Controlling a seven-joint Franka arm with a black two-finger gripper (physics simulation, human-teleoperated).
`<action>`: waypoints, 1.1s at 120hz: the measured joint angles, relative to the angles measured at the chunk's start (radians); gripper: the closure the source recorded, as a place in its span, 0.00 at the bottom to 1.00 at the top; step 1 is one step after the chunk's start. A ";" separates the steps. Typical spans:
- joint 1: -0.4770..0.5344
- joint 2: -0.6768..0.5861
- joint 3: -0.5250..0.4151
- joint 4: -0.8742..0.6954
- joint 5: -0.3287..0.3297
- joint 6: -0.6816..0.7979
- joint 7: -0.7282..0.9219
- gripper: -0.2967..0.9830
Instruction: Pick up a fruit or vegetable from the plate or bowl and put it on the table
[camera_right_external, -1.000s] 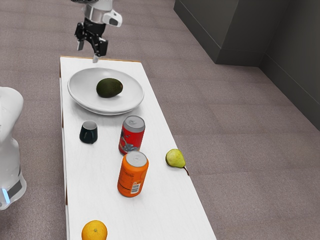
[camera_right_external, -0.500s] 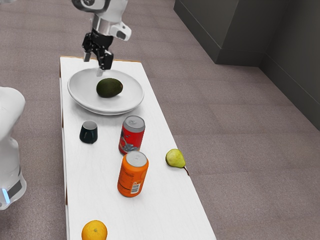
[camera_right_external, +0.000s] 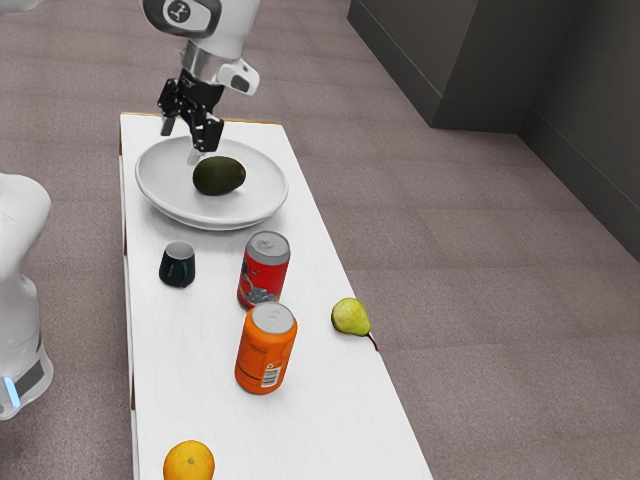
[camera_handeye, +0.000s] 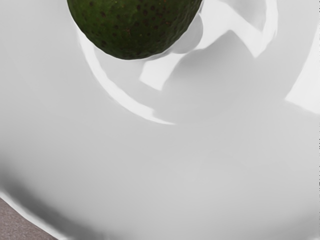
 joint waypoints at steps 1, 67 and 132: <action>0.000 0.000 0.000 0.000 0.000 0.000 0.000 0.23; -0.177 0.178 0.310 0.234 0.016 0.014 0.046 0.23; -0.148 0.137 0.355 0.147 0.073 0.074 0.088 0.23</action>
